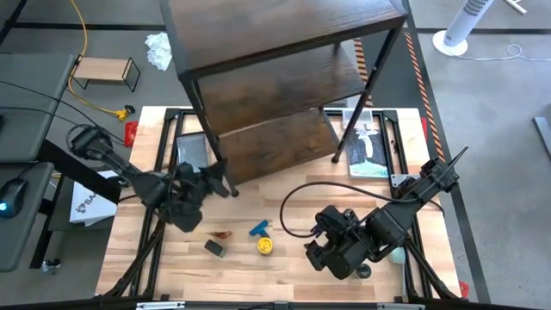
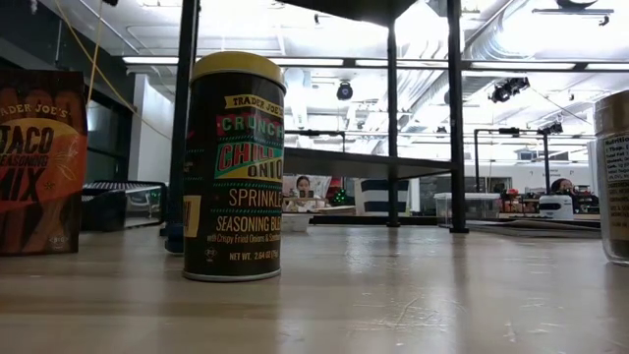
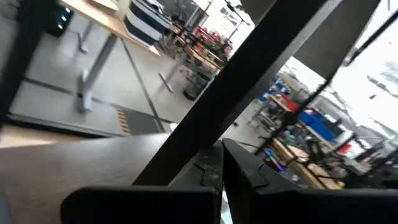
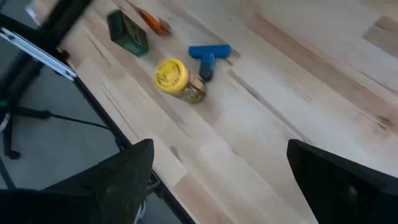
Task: Shelf spices
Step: Adjust the shelf
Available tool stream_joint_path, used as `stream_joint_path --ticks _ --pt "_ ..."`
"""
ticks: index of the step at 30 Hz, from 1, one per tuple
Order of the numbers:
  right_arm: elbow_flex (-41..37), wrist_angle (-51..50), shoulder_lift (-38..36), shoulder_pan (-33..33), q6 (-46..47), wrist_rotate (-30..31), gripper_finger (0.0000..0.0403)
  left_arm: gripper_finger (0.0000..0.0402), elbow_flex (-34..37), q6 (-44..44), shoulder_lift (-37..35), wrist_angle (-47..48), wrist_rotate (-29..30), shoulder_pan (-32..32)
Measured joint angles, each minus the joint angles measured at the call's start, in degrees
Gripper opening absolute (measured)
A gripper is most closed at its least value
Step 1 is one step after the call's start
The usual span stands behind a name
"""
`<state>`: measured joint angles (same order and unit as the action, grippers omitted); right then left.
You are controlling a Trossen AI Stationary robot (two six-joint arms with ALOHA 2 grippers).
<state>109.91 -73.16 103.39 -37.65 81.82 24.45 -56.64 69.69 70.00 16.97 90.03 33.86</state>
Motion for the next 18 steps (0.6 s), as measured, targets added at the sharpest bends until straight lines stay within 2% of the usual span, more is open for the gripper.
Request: stream_joint_path --ticks 5,8,18 --pt "0.00 1.48 0.00 0.00 -0.02 0.59 0.0362 0.0000 0.00 8.52 -5.37 17.00 0.07 -3.92" --pt "-0.01 1.82 0.00 0.00 -0.02 1.19 0.0362 0.0000 0.00 12.33 -7.80 24.06 -0.94 -5.61" --pt "-0.02 2.37 0.00 -0.66 -0.83 2.30 0.0362 0.0000 0.00 14.25 -14.41 37.77 -4.18 -5.28"
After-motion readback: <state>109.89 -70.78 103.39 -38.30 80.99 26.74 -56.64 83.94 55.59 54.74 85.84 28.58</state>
